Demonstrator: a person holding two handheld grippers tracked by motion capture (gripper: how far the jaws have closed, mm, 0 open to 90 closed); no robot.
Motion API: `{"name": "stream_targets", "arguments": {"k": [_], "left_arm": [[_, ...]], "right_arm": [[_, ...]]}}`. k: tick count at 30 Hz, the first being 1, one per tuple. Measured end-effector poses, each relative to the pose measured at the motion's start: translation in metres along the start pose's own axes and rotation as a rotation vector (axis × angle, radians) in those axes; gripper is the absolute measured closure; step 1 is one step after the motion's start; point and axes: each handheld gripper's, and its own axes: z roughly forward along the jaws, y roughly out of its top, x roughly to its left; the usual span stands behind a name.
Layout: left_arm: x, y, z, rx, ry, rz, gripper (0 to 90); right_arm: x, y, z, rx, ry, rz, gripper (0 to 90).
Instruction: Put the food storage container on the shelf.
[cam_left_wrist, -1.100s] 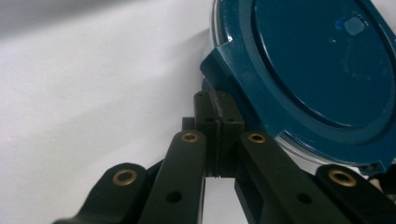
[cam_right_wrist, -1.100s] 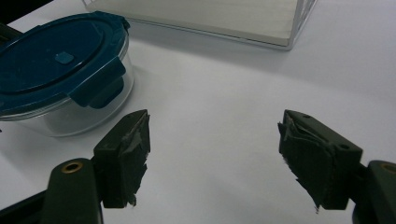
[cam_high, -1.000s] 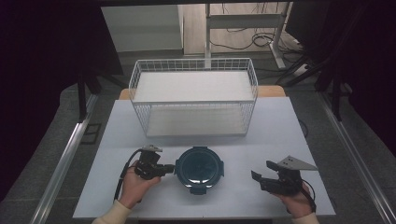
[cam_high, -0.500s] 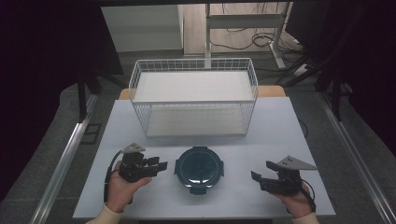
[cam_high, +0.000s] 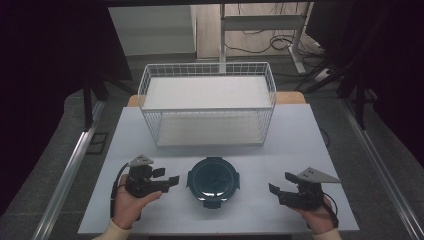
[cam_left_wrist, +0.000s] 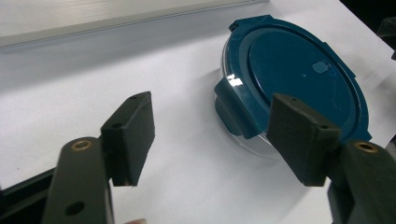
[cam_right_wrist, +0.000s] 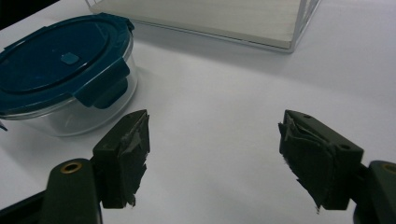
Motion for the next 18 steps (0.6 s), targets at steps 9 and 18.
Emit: {"name": "stream_targets", "arguments": {"k": [9,18], "left_arm": [[0.0,0.001,0.005,0.021,-0.015,-0.005,29.8],[-0.009,0.017,0.003,0.008,-0.053,-0.016,26.0]], "right_arm": [[0.013,0.01,-0.002,0.009,0.093,0.086,20.6],[0.029,0.035,0.009,0.054,0.105,0.074,15.7]]}}
